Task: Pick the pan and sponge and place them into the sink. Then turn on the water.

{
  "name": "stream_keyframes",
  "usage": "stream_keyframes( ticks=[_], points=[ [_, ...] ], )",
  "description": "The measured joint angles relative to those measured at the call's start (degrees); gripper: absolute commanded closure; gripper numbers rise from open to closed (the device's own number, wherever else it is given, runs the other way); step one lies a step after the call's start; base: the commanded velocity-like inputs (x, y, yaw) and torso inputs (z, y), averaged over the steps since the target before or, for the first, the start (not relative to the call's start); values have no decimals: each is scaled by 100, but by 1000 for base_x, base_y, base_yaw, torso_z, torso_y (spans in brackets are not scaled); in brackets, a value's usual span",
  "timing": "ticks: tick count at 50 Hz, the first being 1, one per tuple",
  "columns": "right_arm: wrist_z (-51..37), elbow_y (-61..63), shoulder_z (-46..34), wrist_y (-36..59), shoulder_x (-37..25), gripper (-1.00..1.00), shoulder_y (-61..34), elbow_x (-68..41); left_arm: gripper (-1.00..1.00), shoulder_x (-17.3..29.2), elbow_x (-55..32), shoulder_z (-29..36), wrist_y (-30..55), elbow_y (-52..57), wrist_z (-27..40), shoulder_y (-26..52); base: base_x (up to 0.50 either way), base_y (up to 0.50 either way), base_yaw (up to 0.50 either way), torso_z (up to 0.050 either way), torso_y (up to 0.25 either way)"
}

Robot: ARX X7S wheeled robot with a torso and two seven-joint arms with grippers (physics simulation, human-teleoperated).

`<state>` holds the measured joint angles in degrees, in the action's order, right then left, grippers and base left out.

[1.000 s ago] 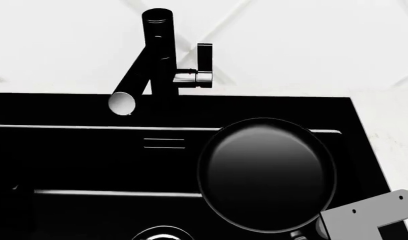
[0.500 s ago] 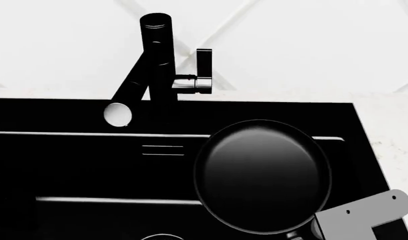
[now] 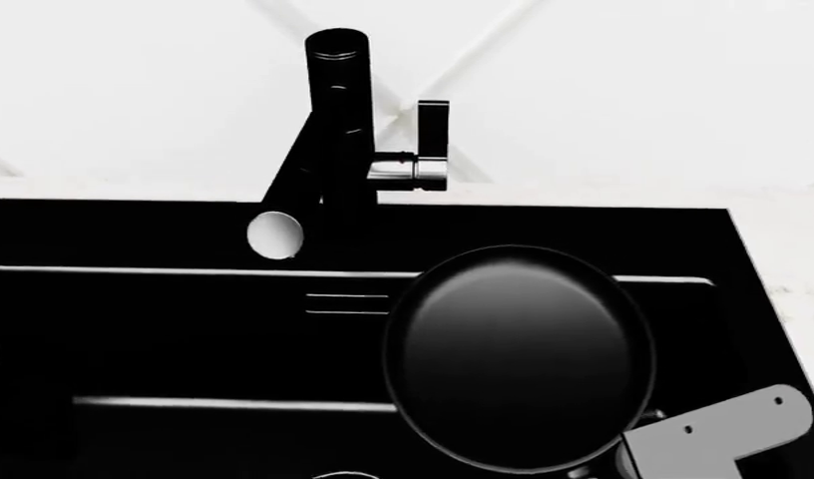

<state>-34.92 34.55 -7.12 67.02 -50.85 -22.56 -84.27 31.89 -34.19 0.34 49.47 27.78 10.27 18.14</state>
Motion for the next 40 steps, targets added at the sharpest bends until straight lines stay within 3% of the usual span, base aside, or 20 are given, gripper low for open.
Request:
stream_keyframes(
  ticks=[13, 27, 40],
  points=[
    [387, -73, -234, 6, -32, 100, -147, 314, -100, 19, -23, -10, -2, 2, 8, 2, 5, 9, 0, 1, 2],
    [3099, -795, -1840, -688, -8, 100, -1049, 2373, -100, 125, -148, -174, 90, 92, 27, 32, 0, 0, 0, 1, 1],
    [5039, -2238, -3381, -1604, 526, 100, -1910, 4244, -100, 136, -172, -182, 124, 94, 67, 70, 0, 0, 0, 0, 2]
  ],
)
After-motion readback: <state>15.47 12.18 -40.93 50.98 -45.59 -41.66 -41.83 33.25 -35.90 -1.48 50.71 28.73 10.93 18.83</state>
